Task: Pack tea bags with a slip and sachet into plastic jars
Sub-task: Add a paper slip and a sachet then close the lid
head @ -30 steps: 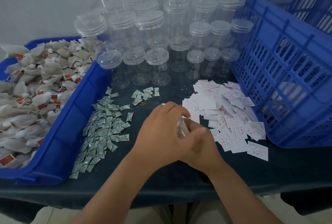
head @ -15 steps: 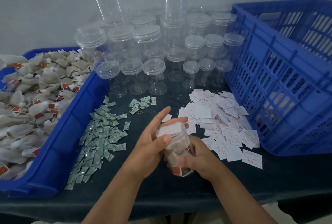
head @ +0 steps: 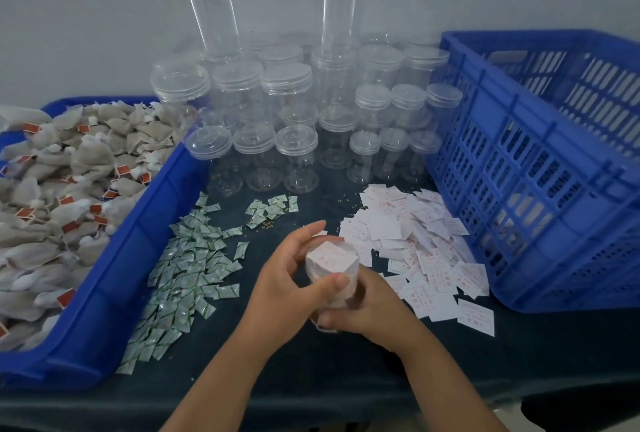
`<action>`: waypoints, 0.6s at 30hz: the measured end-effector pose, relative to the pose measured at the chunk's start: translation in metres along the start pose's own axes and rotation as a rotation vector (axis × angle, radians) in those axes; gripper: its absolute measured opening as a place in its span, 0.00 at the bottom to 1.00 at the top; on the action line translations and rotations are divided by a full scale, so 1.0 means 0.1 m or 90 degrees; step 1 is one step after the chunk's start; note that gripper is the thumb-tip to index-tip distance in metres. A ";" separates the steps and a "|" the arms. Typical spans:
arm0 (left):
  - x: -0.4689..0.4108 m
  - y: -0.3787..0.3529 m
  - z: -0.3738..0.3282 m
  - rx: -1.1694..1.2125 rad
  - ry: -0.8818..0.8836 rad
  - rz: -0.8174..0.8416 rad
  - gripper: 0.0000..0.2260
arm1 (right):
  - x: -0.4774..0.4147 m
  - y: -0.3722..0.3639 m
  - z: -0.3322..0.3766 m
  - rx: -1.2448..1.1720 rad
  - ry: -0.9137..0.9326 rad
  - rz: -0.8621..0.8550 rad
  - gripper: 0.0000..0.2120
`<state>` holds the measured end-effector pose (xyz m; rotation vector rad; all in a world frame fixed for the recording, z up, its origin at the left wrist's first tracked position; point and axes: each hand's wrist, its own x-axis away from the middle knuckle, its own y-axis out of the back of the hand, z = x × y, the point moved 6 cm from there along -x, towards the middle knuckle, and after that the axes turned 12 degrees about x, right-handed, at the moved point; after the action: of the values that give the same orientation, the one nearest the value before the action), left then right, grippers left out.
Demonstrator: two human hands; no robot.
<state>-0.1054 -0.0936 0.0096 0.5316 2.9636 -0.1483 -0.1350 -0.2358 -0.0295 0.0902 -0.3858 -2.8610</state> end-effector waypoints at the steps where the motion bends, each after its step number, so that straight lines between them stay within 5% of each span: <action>1: 0.01 0.02 0.01 0.004 -0.003 -0.001 0.33 | 0.00 -0.02 0.03 0.045 0.006 -0.023 0.32; 5: -0.01 0.05 -0.02 -0.001 -0.034 0.044 0.35 | 0.03 0.18 0.28 0.253 0.030 -0.178 0.46; 9: -0.01 -0.07 -0.09 -0.011 -0.080 0.114 0.36 | 0.11 0.31 0.67 0.454 0.097 -0.160 0.42; 14: -0.19 -0.19 -0.19 0.062 -0.091 0.003 0.18 | 0.37 0.89 1.28 0.496 0.100 -0.298 0.30; 18: -0.48 -0.35 0.00 -0.093 -0.006 0.029 0.06 | 0.69 1.81 2.05 0.590 0.089 -0.540 0.31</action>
<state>-0.0734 -0.1421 0.0187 0.5775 2.9202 0.0694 -0.1781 -0.3703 0.2146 0.7658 -1.9990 -3.0601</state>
